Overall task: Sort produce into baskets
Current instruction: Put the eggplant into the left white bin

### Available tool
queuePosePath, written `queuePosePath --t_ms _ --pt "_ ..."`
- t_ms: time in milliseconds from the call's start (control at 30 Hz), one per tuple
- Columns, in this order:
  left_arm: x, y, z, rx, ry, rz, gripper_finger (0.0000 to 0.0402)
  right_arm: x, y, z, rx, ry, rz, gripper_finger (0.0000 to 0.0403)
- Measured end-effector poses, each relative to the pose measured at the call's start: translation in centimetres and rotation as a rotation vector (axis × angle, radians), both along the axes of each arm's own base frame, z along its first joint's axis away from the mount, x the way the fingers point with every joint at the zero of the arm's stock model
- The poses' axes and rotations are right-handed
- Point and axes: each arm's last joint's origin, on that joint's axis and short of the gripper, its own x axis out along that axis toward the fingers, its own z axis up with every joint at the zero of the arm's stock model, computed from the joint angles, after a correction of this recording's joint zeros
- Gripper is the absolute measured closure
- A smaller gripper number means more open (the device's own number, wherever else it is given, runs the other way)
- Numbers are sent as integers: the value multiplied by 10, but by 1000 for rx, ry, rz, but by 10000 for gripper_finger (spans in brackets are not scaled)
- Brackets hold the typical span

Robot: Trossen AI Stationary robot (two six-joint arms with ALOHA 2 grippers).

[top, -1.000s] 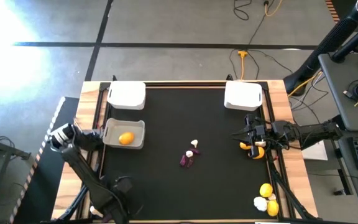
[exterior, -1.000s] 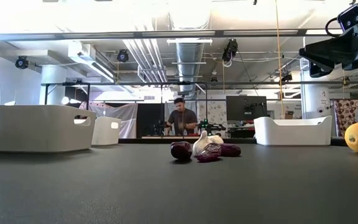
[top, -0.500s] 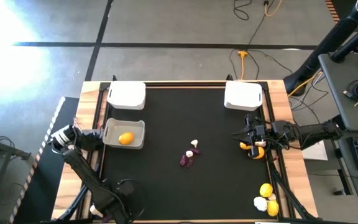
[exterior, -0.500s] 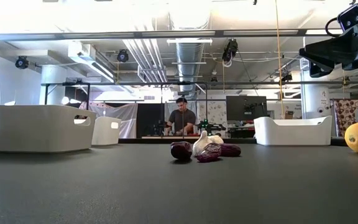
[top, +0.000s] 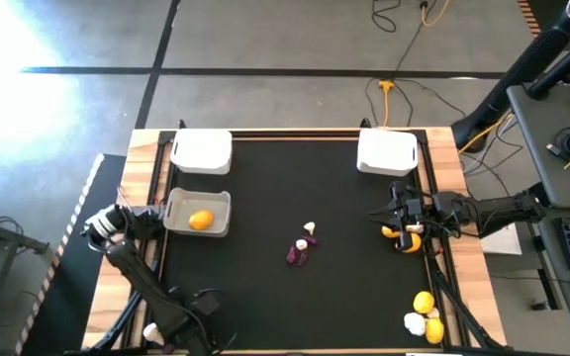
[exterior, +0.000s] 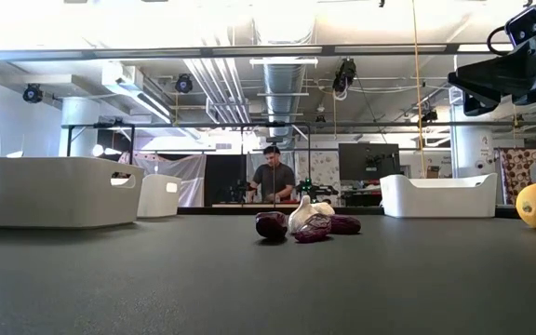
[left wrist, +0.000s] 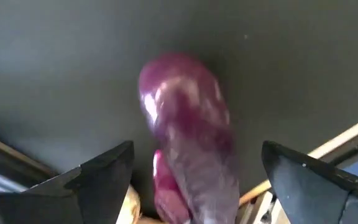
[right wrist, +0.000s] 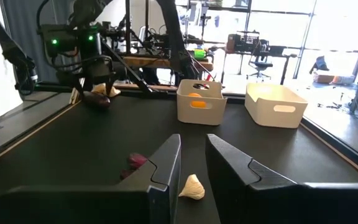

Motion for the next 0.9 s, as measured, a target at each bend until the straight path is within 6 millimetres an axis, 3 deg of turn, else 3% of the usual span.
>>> queuePosePath --t_ms 233,433,700,900 --pt "10 3 -22 -7 52 -37 93 0 0 0 0 0 0 335" --pt "14 11 -24 45 77 -44 137 0 0 0 -1 0 0 335" --pt "16 32 -2 232 21 -69 229 0 0 0 0 -1 0 335" --pt "28 48 19 265 -102 -81 230 0 0 0 -1 0 -1 335"
